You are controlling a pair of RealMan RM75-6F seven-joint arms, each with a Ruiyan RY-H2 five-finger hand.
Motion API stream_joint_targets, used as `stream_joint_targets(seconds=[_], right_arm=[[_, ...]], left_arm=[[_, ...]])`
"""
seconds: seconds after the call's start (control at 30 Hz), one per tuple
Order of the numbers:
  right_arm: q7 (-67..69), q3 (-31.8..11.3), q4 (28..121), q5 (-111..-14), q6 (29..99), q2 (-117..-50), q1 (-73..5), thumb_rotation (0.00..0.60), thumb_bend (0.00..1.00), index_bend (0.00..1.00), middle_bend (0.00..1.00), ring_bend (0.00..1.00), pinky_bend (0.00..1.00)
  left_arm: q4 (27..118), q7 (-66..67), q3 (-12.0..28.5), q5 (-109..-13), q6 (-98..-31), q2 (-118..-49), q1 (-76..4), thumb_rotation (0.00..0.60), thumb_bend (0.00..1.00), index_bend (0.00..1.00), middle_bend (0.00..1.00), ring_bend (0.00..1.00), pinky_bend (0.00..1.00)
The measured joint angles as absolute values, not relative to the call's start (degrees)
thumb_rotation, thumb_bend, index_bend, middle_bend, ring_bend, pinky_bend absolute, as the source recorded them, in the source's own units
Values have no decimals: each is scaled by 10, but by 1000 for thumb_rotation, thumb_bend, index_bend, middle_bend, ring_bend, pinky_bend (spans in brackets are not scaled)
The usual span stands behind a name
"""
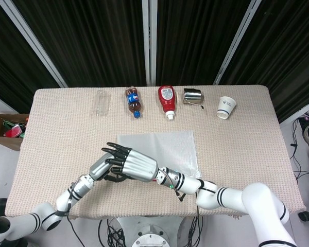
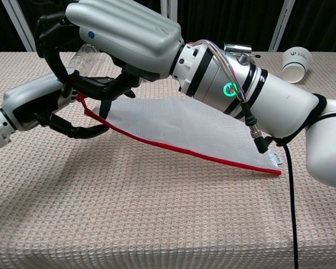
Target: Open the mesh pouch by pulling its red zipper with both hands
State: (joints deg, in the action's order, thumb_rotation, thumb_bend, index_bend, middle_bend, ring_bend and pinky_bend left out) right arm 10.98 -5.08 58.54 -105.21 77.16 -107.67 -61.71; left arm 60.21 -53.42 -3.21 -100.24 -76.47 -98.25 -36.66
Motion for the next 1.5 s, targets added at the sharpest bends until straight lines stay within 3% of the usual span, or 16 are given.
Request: stream_joint_targets(seconds=[0.83,1.5], right_arm=[[78,-12,548,-1076,813,-1074,-575,600,477,955,284,0,0],[73,11,541,-1079,824,-1052,-540,600,477,958,284,0,0]], left_arm=[[570,-765,-50,-988,-801,-987,-353,600,411,640,255,129,136],[539,-901,-40,-959,-819,-992,-334,600,439,650,255,129,136]])
